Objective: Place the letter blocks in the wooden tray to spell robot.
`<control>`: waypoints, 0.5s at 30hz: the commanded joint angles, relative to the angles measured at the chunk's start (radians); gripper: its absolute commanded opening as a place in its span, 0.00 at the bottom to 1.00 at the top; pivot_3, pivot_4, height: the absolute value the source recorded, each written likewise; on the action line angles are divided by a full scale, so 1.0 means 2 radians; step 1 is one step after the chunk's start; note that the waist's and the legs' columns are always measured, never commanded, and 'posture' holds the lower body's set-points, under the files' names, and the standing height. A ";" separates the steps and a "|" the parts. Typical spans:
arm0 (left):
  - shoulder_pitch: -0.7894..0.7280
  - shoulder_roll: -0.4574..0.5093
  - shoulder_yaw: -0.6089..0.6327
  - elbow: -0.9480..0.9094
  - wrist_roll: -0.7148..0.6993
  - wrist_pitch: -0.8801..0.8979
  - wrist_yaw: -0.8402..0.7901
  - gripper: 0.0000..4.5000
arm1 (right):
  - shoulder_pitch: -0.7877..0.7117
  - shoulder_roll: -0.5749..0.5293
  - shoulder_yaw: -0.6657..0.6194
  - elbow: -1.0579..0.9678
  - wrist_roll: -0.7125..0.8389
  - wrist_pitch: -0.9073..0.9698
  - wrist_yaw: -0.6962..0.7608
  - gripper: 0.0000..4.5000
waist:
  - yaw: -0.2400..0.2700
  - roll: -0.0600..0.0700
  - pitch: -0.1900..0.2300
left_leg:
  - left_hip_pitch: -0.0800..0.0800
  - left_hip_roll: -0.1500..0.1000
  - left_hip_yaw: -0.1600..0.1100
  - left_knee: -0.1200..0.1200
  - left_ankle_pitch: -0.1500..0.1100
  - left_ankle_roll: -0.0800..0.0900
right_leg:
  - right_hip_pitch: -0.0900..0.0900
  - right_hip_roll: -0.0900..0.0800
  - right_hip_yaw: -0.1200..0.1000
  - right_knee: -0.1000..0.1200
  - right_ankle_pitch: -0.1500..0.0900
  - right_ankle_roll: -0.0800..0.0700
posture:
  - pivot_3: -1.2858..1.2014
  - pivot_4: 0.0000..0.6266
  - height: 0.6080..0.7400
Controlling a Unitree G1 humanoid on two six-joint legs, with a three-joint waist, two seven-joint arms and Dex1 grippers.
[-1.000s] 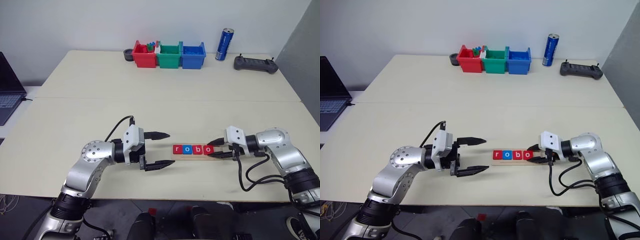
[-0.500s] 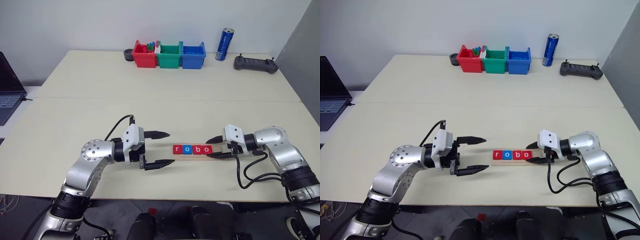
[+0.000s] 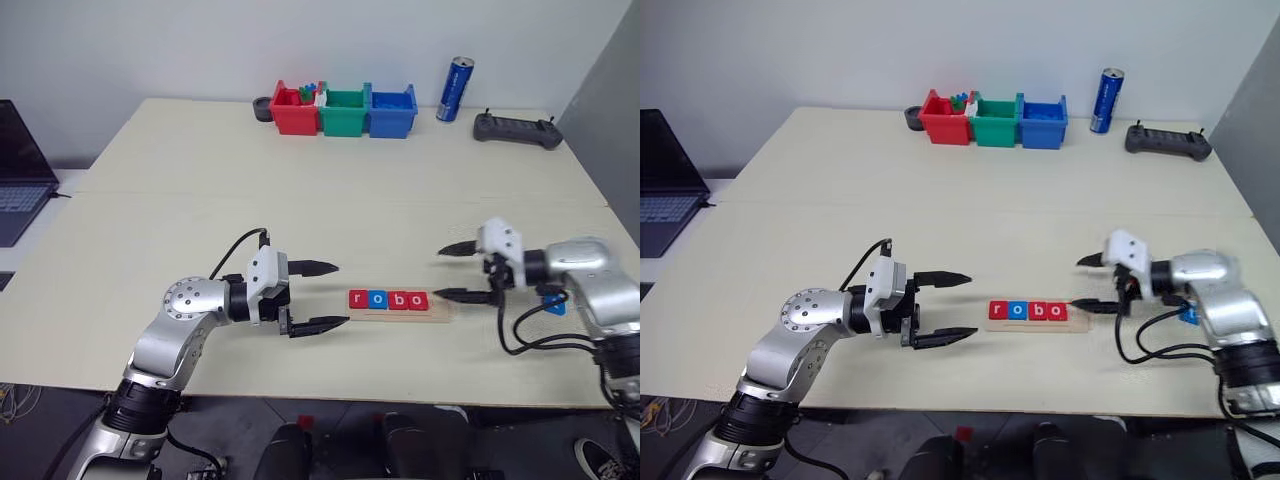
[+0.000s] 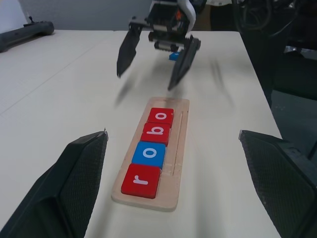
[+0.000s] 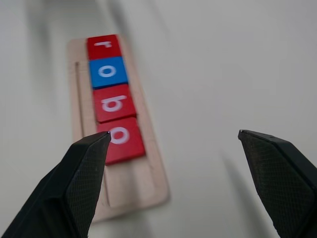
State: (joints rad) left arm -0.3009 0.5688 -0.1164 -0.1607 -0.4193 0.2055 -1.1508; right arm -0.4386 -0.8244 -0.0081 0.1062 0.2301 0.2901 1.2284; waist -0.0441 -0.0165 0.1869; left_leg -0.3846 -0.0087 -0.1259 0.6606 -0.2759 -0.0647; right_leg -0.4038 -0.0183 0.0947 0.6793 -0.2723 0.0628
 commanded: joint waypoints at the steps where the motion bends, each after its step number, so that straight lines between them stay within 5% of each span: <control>1: -0.001 -0.007 -0.004 -0.016 -0.002 -0.011 0.001 1.00 | 0.059 -0.001 -0.100 -0.057 0.019 0.063 -0.099 0.98 | 0.004 0.000 0.000 | 0.000 0.000 0.000 0.000 0.000 0.000 | 0.000 0.000 0.000 0.000 0.000 0.000 | 0.52 0.24 1.00; 7: -0.009 -0.029 -0.019 -0.012 -0.002 -0.010 0.001 1.00 | 0.200 0.075 -0.264 -0.156 -0.026 0.145 -0.327 0.98 | 0.007 0.000 0.000 | 0.000 0.000 0.001 0.000 0.000 0.000 | 0.000 0.000 0.001 0.000 0.000 0.000 | 0.52 0.24 1.00; 15: -0.056 -0.041 -0.034 0.041 0.003 -0.023 -0.035 1.00 | 0.219 0.202 -0.298 -0.256 -0.008 0.282 -0.484 0.98 | -0.006 0.002 -0.001 | 0.001 0.001 0.002 0.000 0.000 0.000 | 0.000 0.001 0.002 0.001 0.000 0.000 | 0.52 0.24 1.00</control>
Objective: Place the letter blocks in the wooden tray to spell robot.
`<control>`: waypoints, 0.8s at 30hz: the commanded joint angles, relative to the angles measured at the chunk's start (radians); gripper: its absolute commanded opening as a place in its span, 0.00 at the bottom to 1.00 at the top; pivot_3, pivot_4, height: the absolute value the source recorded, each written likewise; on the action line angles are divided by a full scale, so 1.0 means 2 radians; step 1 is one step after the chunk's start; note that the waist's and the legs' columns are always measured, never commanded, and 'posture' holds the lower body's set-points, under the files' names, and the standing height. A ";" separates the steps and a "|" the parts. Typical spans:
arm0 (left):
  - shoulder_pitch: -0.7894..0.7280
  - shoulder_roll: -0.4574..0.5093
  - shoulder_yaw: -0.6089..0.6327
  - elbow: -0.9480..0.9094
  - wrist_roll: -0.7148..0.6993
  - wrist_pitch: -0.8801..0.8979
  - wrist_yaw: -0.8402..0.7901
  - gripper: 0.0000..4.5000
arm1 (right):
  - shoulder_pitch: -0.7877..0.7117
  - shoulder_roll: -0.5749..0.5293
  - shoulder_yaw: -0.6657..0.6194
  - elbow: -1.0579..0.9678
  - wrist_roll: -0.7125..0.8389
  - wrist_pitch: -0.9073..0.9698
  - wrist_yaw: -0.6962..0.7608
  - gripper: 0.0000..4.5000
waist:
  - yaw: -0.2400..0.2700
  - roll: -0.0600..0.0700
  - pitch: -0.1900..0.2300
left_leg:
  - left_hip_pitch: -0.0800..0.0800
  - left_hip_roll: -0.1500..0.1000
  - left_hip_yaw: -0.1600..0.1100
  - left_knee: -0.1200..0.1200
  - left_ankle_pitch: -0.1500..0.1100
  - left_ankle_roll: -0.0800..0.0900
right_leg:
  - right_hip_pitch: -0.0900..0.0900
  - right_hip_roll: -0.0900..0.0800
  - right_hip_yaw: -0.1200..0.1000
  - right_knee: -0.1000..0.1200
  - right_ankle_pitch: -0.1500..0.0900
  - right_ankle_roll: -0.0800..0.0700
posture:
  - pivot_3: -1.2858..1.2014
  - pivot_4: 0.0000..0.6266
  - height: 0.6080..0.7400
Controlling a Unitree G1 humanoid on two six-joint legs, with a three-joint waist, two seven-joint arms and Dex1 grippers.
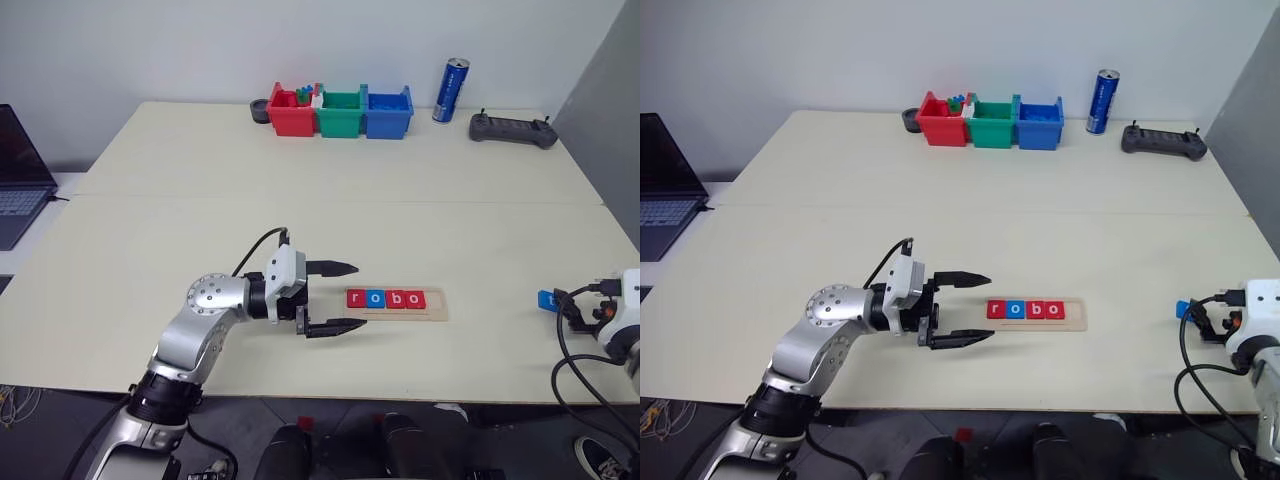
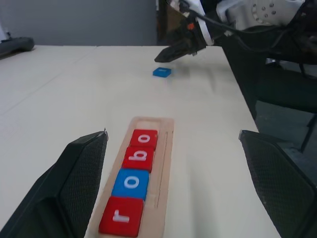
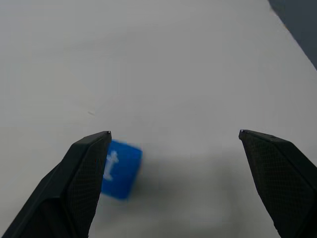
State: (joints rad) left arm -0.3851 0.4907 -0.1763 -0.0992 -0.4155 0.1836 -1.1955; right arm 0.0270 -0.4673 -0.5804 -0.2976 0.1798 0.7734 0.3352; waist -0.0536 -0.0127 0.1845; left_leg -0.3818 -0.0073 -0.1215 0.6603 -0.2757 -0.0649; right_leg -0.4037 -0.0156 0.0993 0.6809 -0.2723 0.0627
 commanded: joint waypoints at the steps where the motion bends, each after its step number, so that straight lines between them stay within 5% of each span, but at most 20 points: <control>1: -0.018 -0.002 -0.004 0.015 0.002 -0.014 -0.016 1.00 | -0.019 0.041 -0.015 -0.069 0.028 0.061 -0.049 0.98 | -0.002 0.000 0.000 | 0.000 0.000 0.000 0.000 0.000 0.000 | 0.000 0.000 0.000 0.000 0.000 0.000 | 0.52 0.24 1.00; 10: -0.022 -0.002 -0.004 0.019 0.002 -0.016 -0.022 1.00 | -0.024 0.092 -0.004 -0.120 0.042 0.112 -0.104 0.98 | -0.001 0.001 0.000 | -0.001 0.000 -0.001 0.000 0.000 0.000 | 0.000 0.000 0.000 0.000 0.000 0.000 | 0.52 0.24 1.00; 24: -0.005 0.008 0.000 -0.005 0.000 -0.010 -0.015 1.00 | -0.072 0.098 0.033 -0.028 0.024 0.098 -0.156 0.98 | -0.004 0.001 0.000 | 0.000 0.000 -0.001 0.000 0.000 0.000 | 0.000 0.001 0.000 0.000 0.000 0.000 | 0.52 0.24 1.00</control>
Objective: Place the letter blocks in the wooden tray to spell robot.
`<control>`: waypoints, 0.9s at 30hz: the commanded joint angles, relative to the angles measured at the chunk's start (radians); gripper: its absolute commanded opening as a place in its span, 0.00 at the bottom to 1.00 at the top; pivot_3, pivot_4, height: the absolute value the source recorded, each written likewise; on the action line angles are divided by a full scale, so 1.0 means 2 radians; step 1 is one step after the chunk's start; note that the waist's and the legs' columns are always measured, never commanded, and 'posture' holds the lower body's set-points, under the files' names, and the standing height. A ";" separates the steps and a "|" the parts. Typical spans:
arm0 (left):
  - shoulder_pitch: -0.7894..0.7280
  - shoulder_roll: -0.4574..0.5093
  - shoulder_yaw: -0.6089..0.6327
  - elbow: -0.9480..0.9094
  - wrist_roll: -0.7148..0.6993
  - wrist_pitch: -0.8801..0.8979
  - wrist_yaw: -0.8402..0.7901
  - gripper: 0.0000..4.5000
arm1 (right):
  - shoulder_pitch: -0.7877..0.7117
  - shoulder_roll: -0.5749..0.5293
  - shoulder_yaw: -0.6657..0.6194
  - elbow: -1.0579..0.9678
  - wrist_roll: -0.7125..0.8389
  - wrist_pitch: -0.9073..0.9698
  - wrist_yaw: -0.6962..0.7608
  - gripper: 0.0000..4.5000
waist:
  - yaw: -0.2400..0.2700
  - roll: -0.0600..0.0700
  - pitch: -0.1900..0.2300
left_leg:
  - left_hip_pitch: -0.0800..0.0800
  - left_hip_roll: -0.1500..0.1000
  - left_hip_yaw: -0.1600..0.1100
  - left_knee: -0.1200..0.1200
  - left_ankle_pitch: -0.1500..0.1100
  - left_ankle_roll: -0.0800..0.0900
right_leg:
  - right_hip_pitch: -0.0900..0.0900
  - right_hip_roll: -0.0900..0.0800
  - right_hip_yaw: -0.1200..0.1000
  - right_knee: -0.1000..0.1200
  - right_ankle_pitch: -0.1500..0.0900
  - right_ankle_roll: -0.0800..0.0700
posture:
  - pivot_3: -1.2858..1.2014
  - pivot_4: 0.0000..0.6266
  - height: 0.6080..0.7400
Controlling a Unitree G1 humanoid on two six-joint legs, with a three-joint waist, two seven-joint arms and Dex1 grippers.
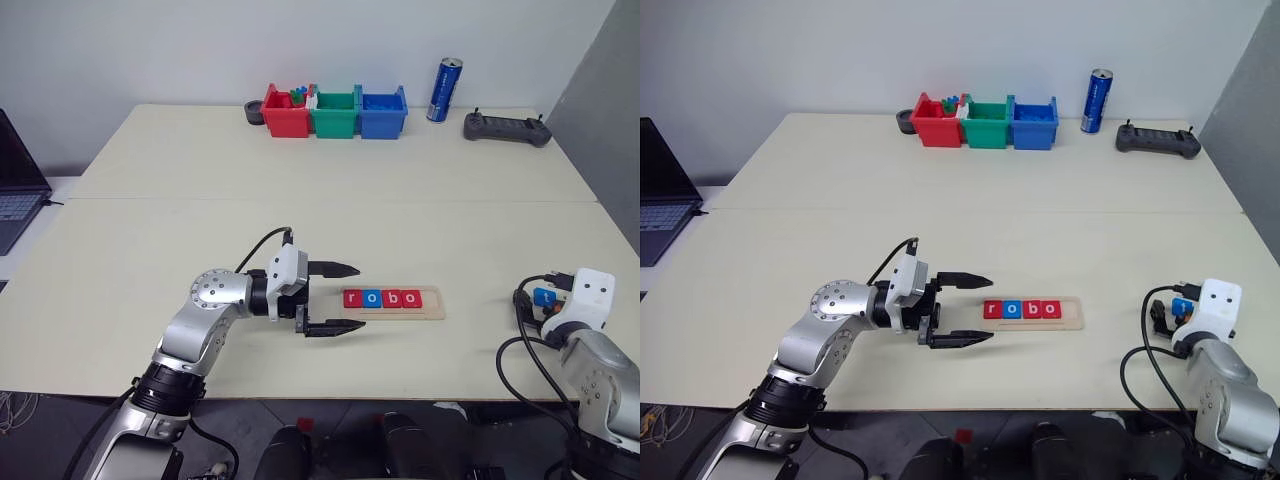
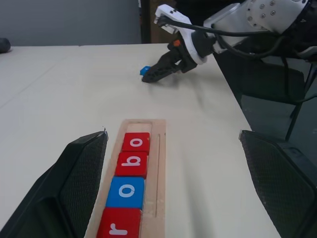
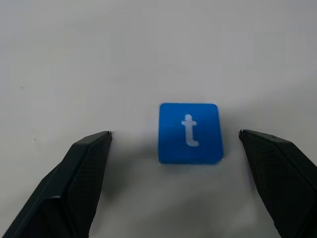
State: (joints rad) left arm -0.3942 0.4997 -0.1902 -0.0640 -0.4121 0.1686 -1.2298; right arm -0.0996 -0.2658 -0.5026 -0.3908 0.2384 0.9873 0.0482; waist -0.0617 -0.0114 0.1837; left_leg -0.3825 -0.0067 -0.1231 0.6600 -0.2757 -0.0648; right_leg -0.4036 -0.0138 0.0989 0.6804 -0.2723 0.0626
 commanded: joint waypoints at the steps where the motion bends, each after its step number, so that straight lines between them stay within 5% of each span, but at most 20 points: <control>1: -0.001 0.005 0.008 -0.022 -0.002 -0.002 0.002 1.00 | -0.013 -0.004 -0.012 0.024 -0.007 -0.009 -0.018 0.98 | 0.000 0.000 0.000 | 0.000 0.000 0.000 0.000 0.000 0.000 | 0.000 0.000 0.000 0.000 0.000 0.000 | 0.52 0.24 1.00; 4: -0.007 0.008 0.013 -0.014 -0.002 0.000 0.005 1.00 | -0.024 -0.006 -0.026 0.030 -0.002 0.004 -0.027 0.86 | 0.001 0.000 0.000 | 0.000 0.000 0.000 0.000 0.000 0.000 | 0.000 0.000 0.000 0.000 0.000 0.000 | 0.52 0.24 1.00; 11: -0.006 0.011 0.014 -0.018 -0.004 0.002 0.007 1.00 | -0.022 0.005 -0.006 -0.028 0.006 0.057 -0.034 0.32 | 0.002 0.000 0.000 | 0.000 0.000 0.000 0.000 0.000 0.000 | 0.000 0.000 0.000 0.000 0.000 0.000 | 0.52 0.24 1.00; 27: -0.014 0.009 0.011 -0.005 -0.001 -0.008 -0.001 1.00 | -0.056 0.053 0.079 -0.144 0.018 0.215 -0.037 0.32 | 0.002 0.000 0.000 | 0.000 0.000 -0.001 0.000 0.000 0.000 | 0.000 0.000 -0.001 0.000 0.000 0.000 | 0.52 0.24 1.00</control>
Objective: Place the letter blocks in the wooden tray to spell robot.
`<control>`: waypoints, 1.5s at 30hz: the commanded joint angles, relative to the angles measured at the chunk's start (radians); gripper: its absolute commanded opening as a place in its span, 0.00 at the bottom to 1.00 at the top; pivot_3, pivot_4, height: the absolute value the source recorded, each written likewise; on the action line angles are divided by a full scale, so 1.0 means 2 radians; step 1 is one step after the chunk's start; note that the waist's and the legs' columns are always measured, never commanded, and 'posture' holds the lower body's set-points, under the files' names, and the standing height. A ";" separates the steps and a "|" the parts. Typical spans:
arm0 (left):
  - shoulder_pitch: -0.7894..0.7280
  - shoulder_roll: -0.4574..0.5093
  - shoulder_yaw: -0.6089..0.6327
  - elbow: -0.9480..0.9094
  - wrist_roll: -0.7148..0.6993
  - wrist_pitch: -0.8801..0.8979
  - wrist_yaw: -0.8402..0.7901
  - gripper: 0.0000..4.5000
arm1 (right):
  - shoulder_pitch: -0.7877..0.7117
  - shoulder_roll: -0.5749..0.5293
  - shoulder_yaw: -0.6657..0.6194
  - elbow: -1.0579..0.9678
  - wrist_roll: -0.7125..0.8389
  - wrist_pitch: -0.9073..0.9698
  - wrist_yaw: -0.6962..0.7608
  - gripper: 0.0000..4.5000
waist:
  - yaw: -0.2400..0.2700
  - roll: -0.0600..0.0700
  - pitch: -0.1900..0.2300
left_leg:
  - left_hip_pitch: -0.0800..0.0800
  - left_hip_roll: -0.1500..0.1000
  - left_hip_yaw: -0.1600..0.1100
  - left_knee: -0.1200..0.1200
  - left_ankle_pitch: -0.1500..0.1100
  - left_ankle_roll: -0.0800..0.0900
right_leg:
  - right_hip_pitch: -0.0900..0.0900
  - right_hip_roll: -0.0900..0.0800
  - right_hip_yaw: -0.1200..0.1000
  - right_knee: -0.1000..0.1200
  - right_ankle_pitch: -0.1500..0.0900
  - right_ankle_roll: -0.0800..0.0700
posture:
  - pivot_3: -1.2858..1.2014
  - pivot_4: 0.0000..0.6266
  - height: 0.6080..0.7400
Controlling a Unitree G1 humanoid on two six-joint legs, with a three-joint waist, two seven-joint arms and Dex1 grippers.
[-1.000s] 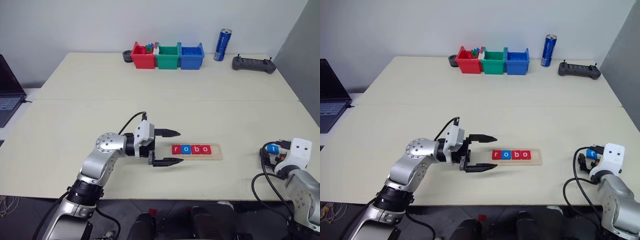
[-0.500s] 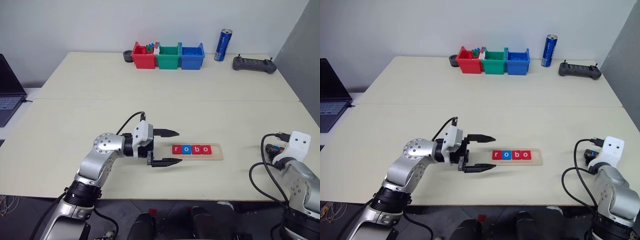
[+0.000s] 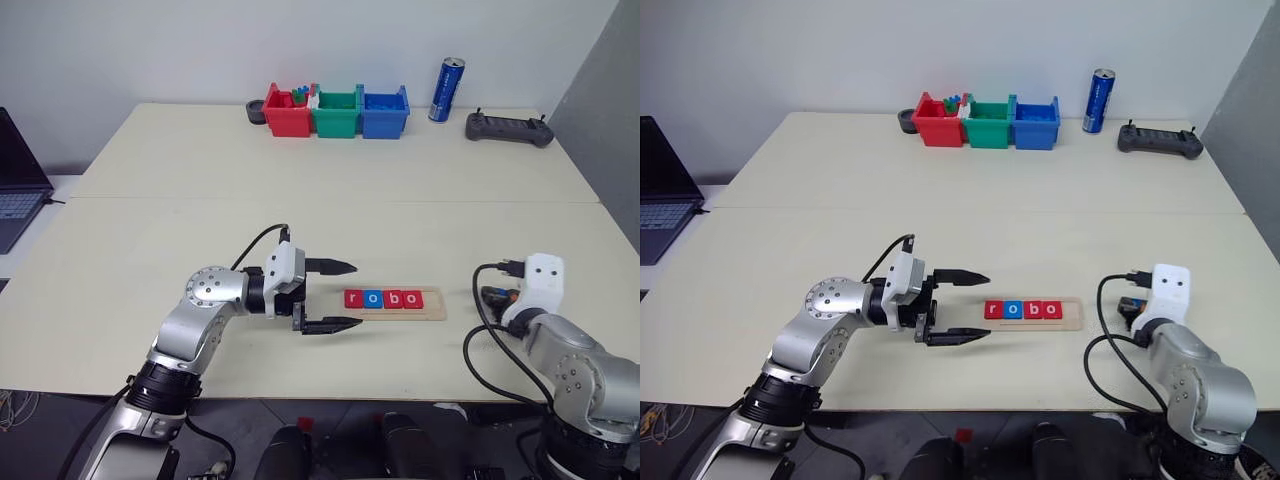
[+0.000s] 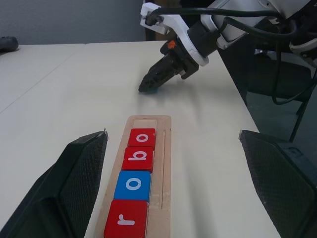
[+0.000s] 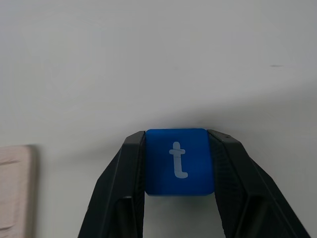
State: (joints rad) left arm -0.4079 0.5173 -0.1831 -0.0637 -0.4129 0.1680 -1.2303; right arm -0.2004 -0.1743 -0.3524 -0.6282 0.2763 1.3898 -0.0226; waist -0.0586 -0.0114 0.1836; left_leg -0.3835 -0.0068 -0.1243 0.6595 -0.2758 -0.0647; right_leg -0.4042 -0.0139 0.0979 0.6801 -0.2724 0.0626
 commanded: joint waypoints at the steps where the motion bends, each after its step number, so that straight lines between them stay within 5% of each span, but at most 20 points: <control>1: -0.007 0.000 0.008 -0.006 0.000 -0.008 0.000 1.00 | -0.006 0.015 0.005 -0.029 -0.001 0.020 -0.004 0.32 | 0.000 0.000 0.000 | 0.000 0.000 0.000 0.000 0.000 0.000 | 0.000 0.000 0.000 0.000 0.000 0.000 | 0.52 0.24 1.00; 8: 0.003 0.004 0.009 -0.013 0.000 -0.008 0.001 1.00 | -0.015 0.025 0.022 -0.045 0.002 0.048 0.009 0.32 | -0.001 0.000 0.000 | 0.000 0.000 0.000 0.000 0.000 0.000 | 0.000 0.000 0.000 0.000 0.000 0.000 | 0.52 0.24 1.00; 17: -0.002 0.005 0.008 -0.011 0.000 -0.006 0.001 1.00 | -0.060 -0.012 0.014 -0.036 -0.014 0.037 0.014 0.99 | -0.001 0.000 0.000 | 0.000 0.000 0.000 0.000 0.000 0.000 | 0.000 0.000 0.000 0.000 0.000 0.000 | 0.52 0.24 1.00; 24: -0.011 0.001 0.005 -0.002 0.002 -0.007 -0.001 1.00 | -0.191 -0.078 0.024 0.056 -0.030 -0.070 0.030 0.99 | -0.002 0.000 0.000 | 0.000 0.000 0.000 0.000 0.000 0.000 | 0.000 0.000 0.000 0.000 0.000 0.000 | 0.52 0.24 1.00; 29: -0.019 -0.003 0.002 0.008 0.005 -0.012 -0.004 1.00 | -0.203 -0.171 0.078 0.114 0.007 -0.187 0.181 0.99 | -0.002 0.000 0.001 | 0.000 0.000 0.000 -0.001 0.000 0.000 | 0.000 0.000 -0.001 -0.001 0.000 0.000 | 0.52 0.24 1.00; 35: -0.018 -0.004 0.004 0.007 0.004 -0.015 -0.007 1.00 | -0.017 -0.368 0.117 0.170 0.015 -0.468 0.513 0.99 | 0.008 -0.001 0.001 | -0.002 -0.001 -0.001 -0.005 0.000 0.000 | 0.000 -0.002 -0.003 -0.007 0.000 0.000 | 0.52 0.24 1.00; 45: -0.013 -0.004 0.003 0.007 0.007 -0.021 -0.004 1.00 | -0.063 -0.414 0.168 0.365 -0.006 -0.632 0.684 0.99 | -0.004 -0.002 0.001 | 0.001 0.000 0.002 -0.006 0.000 0.000 | 0.001 -0.002 0.000 -0.007 0.001 0.000 | 0.52 0.24 1.00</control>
State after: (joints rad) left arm -0.4350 0.5065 -0.1895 -0.0284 -0.3981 0.1412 -1.2362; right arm -0.3077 -0.9872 -0.0211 0.0859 0.2723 0.1548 1.3090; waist -0.0671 -0.0148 0.1866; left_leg -0.3824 -0.0067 -0.1213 0.6480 -0.2751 -0.0639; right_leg -0.4031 -0.0171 0.0969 0.6657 -0.2700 0.0634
